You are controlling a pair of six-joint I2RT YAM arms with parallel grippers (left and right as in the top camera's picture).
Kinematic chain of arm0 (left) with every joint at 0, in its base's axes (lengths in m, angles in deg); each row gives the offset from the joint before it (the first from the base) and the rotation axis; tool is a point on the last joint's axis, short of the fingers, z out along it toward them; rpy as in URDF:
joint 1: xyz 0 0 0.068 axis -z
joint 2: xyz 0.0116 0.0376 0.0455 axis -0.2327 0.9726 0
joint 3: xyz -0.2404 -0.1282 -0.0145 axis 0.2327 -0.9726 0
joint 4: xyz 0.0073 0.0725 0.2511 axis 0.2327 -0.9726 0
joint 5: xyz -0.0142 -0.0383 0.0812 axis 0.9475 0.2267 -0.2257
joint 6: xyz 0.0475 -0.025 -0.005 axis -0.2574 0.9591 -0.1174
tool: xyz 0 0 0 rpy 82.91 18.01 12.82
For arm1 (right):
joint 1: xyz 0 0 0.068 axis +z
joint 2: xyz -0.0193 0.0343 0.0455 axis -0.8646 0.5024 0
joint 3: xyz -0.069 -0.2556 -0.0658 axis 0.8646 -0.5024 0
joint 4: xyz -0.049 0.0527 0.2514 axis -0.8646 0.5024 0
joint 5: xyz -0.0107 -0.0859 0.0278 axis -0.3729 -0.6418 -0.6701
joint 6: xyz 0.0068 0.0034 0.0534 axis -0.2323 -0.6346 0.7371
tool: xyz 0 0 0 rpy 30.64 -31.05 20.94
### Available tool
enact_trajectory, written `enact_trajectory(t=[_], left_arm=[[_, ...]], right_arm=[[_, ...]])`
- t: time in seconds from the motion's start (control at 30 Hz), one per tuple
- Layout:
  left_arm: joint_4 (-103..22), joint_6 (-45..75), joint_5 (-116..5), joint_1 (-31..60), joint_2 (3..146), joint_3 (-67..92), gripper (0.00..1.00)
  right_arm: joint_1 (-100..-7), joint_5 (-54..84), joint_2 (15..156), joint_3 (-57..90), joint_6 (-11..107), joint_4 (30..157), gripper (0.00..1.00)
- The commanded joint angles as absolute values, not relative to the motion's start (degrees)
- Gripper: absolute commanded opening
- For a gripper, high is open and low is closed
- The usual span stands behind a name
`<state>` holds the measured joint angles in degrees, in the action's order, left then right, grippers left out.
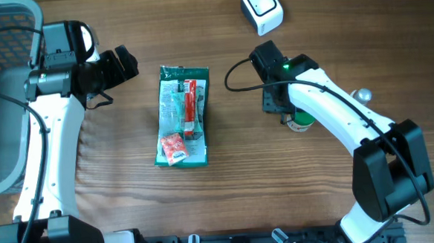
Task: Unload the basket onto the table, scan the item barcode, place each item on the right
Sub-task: 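Withdraw the right gripper and reach toward the glove pack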
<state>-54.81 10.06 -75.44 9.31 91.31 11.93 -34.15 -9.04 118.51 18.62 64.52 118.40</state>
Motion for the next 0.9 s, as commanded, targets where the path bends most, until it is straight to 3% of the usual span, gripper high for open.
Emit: enact_trajectory(t=[0.0, 0.23, 0.33, 0.7, 0.87], left_arm=[[-54.68, 8.88, -74.79, 9.10, 91.13, 12.63, 1.00], [-54.68, 8.88, -74.76, 9.10, 91.13, 12.63, 1.00], [-54.68, 8.88, -74.79, 9.10, 91.13, 12.63, 1.00], [-54.68, 8.88, -74.76, 9.10, 91.13, 12.63, 1.00], [-54.68, 8.88, -74.76, 9.10, 91.13, 12.63, 1.00]], right_arm=[[-34.10, -12.06, 119.04, 18.36, 59.98, 122.64, 0.10], [-34.10, -13.00, 119.04, 18.36, 53.57, 133.07, 0.11], [-34.10, -11.01, 119.01, 18.38, 53.79, 133.61, 0.04], [-33.62, 27.94, 119.01, 18.38, 53.86, 114.64, 0.08], [-31.22, 33.01, 119.01, 18.38, 55.48, 108.59, 0.16]])
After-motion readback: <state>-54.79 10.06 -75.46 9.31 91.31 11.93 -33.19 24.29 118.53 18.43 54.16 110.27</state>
